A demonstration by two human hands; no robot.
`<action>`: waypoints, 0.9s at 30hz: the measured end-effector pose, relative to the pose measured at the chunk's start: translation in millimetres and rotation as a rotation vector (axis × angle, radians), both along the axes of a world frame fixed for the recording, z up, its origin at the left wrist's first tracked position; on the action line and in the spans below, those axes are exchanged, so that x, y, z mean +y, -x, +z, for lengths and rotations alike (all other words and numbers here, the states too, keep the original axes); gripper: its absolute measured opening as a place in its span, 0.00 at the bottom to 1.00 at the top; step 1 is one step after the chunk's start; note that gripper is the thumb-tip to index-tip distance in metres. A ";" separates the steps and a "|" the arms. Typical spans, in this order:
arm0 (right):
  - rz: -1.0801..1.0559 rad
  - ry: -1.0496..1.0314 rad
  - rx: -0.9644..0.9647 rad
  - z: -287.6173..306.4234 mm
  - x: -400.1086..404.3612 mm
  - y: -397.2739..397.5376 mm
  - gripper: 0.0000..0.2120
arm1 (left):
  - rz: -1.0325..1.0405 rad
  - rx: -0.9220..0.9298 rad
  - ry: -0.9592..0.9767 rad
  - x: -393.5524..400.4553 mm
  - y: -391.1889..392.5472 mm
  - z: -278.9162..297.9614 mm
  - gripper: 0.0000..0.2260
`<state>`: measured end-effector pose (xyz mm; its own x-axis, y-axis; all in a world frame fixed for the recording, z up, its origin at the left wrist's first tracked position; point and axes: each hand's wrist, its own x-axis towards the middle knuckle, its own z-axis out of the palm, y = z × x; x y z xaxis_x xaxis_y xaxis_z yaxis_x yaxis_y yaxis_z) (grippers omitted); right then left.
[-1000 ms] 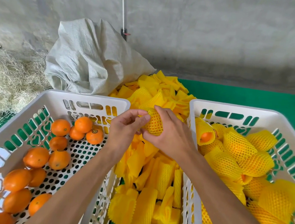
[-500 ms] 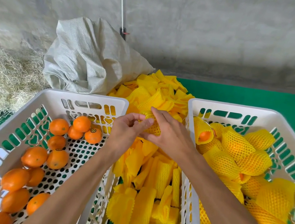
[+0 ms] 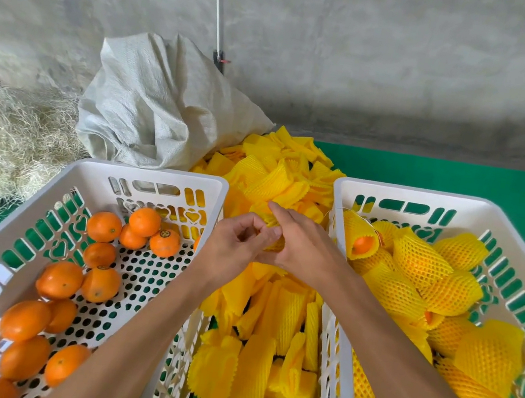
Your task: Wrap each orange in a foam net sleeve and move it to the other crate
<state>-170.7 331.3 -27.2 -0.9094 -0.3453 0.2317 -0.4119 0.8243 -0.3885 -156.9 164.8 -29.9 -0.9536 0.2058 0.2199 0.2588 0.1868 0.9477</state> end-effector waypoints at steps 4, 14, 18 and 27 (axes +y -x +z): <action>-0.046 -0.033 0.067 2.2 5.5 1.6 0.47 | -0.087 -0.090 0.014 -3.5 0.9 2.4 0.09; -0.095 -0.003 -0.035 1.7 15.2 7.3 0.39 | -0.136 -0.114 0.012 -4.8 -1.9 1.9 0.11; -0.131 0.048 -0.034 1.3 11.3 6.9 0.40 | -0.036 -0.082 -0.036 1.9 -2.4 0.8 0.10; -0.179 0.098 -0.105 3.8 7.5 4.0 0.46 | 0.055 -0.028 -0.096 -0.7 1.4 -2.1 0.10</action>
